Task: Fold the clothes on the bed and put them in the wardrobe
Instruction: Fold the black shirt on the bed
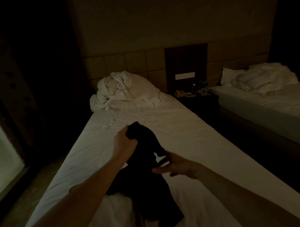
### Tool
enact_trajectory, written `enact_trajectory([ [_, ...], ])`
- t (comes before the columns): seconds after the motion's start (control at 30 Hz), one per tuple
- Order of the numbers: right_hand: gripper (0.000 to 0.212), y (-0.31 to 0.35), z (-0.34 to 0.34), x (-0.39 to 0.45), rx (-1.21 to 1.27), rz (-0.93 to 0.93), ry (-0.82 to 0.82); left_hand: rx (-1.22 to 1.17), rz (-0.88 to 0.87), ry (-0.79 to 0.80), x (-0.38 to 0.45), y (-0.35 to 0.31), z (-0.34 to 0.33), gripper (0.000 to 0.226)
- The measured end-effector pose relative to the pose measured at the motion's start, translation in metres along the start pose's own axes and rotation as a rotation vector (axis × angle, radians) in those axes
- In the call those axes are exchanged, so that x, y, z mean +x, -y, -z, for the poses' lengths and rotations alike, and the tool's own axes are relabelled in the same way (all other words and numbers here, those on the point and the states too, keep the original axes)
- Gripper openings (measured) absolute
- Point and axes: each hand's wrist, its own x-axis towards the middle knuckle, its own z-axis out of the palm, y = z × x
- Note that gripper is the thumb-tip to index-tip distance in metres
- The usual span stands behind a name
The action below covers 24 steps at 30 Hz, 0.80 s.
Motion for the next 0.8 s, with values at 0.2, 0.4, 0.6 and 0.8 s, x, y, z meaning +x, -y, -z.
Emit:
enact_trajectory([
  [0.2, 0.042, -0.030, -0.016, 0.037, 0.157, 0.256, -0.054, 0.016, 0.050, 0.099, 0.002, 0.005, 0.011, 0.016],
  [0.4, 0.009, -0.005, 0.024, 0.026, 0.072, 0.271, -0.317, 0.062, 0.010, 0.285, 0.014, 0.058, 0.033, 0.076],
  [0.6, 0.016, 0.053, 0.045, 0.006, -0.042, 0.279, -0.284, -0.093, -0.105, 0.838, 0.003, 0.042, 0.019, 0.102],
  [0.8, 0.017, 0.077, 0.041, -0.007, -0.378, 0.362, -0.238, -0.159, 0.155, 0.598, -0.004, 0.005, -0.005, 0.102],
])
